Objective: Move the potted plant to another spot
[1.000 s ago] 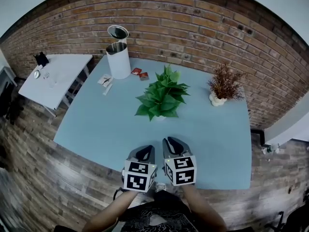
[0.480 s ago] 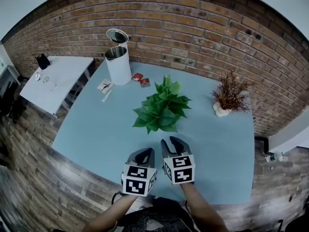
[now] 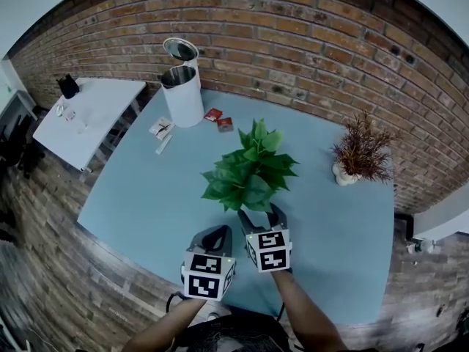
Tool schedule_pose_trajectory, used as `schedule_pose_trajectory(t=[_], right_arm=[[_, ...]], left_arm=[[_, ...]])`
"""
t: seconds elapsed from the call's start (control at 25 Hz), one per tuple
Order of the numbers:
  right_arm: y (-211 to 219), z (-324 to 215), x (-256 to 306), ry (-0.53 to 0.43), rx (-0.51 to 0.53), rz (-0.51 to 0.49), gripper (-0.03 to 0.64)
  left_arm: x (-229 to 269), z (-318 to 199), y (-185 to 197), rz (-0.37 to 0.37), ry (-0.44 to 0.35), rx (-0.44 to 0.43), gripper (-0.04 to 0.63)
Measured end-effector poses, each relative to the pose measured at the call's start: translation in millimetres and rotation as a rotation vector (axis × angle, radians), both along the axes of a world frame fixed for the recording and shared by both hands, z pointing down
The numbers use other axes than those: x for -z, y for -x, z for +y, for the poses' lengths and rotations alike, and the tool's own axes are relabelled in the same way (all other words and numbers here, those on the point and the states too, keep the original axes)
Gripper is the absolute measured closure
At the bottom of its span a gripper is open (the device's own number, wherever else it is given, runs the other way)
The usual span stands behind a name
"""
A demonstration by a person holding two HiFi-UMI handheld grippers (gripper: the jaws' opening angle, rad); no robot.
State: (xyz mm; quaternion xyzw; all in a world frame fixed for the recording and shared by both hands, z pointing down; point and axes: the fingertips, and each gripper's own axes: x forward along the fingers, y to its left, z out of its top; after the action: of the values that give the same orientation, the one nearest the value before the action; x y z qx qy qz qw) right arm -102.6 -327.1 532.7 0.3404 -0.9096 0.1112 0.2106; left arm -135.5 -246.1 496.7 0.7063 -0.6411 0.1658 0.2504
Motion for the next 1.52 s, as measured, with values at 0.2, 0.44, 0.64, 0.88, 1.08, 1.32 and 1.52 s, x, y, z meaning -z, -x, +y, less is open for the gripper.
schedule_pose_trajectory(t=[0.2,0.44,0.64,0.88,1.08,1.32,1.52], right_arm=[[7,-14,-14,0.009,-0.010,-0.004,0.271],[18,-30,-30,-0.006,-0.018,-0.002,0.173],[29,-42,-35,-0.012,-0.030,-0.003,0.147],[39,-43,-43,-0.017,-0.008,0.022,0.144],[39,-47,-44,-0.039,-0.016,0.052,0.151],[37,-45,-49,-0.024,-0.015,0.068,0.153],[37,-46,-44,-0.033,-0.020,0.074,0.153]], left_arm=[[-6,-2,7,-0.005,0.021,0.026,0.598],[-13,-5,13,-0.008,0.043,0.042,0.598],[-20,-3,18,-0.016,0.070,0.045,0.598],[-21,-2,25,-0.021,0.070,0.053,0.598],[-20,-2,25,-0.021,0.065,0.051,0.597],[-19,0,22,-0.020,0.056,0.043,0.597],[-15,1,25,-0.018,0.051,0.045,0.597]])
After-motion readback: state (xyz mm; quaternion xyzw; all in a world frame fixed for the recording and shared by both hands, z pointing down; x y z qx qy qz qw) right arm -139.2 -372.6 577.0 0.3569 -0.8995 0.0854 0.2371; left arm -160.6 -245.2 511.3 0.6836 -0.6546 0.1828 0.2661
